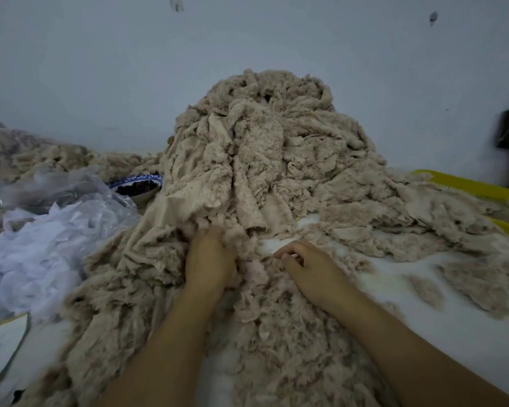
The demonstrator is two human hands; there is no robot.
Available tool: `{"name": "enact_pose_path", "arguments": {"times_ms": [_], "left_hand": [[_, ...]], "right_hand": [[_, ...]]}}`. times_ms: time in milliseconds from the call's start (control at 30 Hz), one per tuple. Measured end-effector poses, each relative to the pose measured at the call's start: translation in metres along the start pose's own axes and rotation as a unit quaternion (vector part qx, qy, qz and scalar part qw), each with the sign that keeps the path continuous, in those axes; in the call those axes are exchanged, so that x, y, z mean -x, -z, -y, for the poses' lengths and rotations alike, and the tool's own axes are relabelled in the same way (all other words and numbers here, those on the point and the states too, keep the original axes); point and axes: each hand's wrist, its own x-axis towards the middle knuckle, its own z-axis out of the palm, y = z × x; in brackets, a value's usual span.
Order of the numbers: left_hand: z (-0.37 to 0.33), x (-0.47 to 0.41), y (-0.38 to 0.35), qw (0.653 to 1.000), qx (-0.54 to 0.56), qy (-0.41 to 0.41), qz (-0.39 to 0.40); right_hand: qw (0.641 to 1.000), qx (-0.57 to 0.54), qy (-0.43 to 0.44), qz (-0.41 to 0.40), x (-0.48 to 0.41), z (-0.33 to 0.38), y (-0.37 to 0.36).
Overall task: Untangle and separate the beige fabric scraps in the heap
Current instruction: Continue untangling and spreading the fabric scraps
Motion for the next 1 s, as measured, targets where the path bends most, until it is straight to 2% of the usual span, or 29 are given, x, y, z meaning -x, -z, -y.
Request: {"name": "enact_pose_path", "arguments": {"times_ms": [100, 167, 233, 300, 400, 500, 600, 667, 767, 833, 867, 933, 1000], "left_hand": [[-0.012, 0.003, 0.005, 0.986, 0.118, -0.077, -0.095], [-0.026, 0.012, 0.006, 0.973, 0.166, -0.135, -0.092], [-0.04, 0.024, 0.003, 0.966, 0.183, -0.179, -0.036], [-0.049, 0.033, -0.002, 0.959, 0.182, -0.214, 0.04], [-0.053, 0.039, -0.004, 0.943, 0.181, -0.251, 0.123], [-0.053, 0.041, -0.005, 0.927, 0.201, -0.272, 0.159], [-0.049, 0.037, -0.01, 0.93, 0.225, -0.247, 0.155], [-0.041, 0.032, -0.013, 0.937, 0.2, -0.23, 0.17], [-0.03, 0.022, -0.018, 0.949, 0.065, -0.203, 0.232], [-0.023, 0.015, -0.022, 0.954, -0.057, -0.2, 0.215], [-0.021, 0.012, -0.022, 0.96, -0.076, -0.186, 0.192], [-0.018, 0.011, -0.021, 0.978, -0.026, -0.153, 0.141], [-0.02, 0.015, -0.017, 0.984, 0.106, -0.114, 0.091]], "right_hand": [[0.998, -0.051, -0.018, -0.013, -0.003, -0.002, 0.0], [0.985, -0.166, -0.043, -0.03, -0.003, -0.001, 0.002], [0.959, -0.282, -0.035, -0.016, -0.003, 0.001, 0.001], [0.936, -0.349, -0.042, -0.008, -0.005, 0.002, 0.0], [0.918, -0.388, -0.079, -0.007, -0.006, 0.003, 0.005], [0.908, -0.408, -0.094, -0.033, -0.007, 0.0, 0.01], [0.901, -0.414, -0.101, -0.076, -0.006, 0.003, 0.012], [0.883, -0.442, -0.099, -0.124, -0.007, 0.008, 0.015], [0.86, -0.481, -0.094, -0.144, -0.006, 0.011, 0.022], [0.847, -0.508, -0.091, -0.132, -0.005, 0.011, 0.027], [0.841, -0.517, -0.093, -0.128, -0.004, 0.012, 0.029], [0.831, -0.536, -0.097, -0.114, -0.004, 0.012, 0.033], [0.832, -0.542, -0.093, -0.08, -0.002, 0.015, 0.034]]}}
